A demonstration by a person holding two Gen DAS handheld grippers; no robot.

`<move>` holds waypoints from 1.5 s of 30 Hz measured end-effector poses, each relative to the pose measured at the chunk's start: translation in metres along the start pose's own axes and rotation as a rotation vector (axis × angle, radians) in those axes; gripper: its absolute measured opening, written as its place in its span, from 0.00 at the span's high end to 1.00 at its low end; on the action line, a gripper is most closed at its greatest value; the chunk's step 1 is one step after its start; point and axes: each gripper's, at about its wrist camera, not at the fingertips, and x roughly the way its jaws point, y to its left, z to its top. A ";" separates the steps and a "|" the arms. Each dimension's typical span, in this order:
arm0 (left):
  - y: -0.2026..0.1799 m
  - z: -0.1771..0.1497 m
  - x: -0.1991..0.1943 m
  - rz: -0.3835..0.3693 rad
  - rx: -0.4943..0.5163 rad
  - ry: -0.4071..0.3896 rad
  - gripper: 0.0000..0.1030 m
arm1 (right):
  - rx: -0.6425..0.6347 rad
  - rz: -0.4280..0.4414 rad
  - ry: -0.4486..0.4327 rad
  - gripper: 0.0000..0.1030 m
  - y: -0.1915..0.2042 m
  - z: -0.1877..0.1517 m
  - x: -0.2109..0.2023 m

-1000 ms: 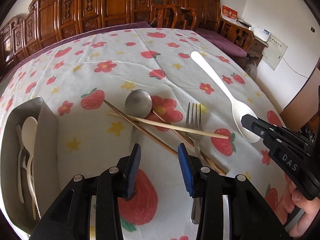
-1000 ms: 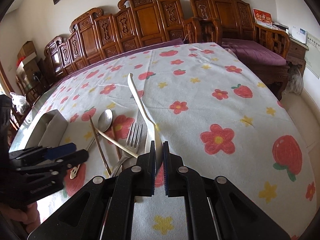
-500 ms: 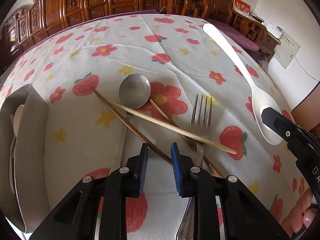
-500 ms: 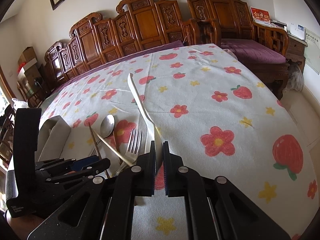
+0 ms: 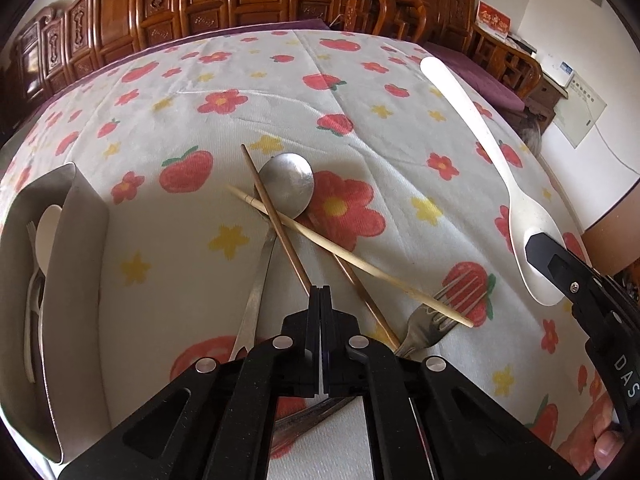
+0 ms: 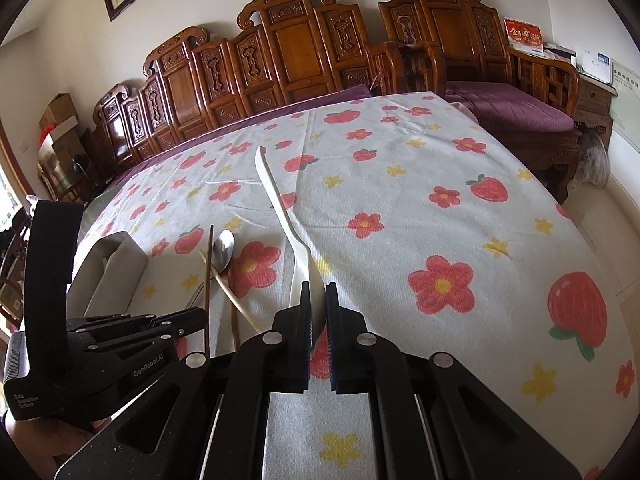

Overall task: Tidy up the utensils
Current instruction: 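Grasp a dark wooden chopstick with the left gripper and lift it, then lower the wooden chopstick into the tray and open the left gripper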

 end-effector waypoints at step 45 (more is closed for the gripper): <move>0.038 0.014 -0.074 0.045 -0.005 -0.176 0.96 | -0.064 0.054 0.004 0.93 0.033 -0.004 -0.001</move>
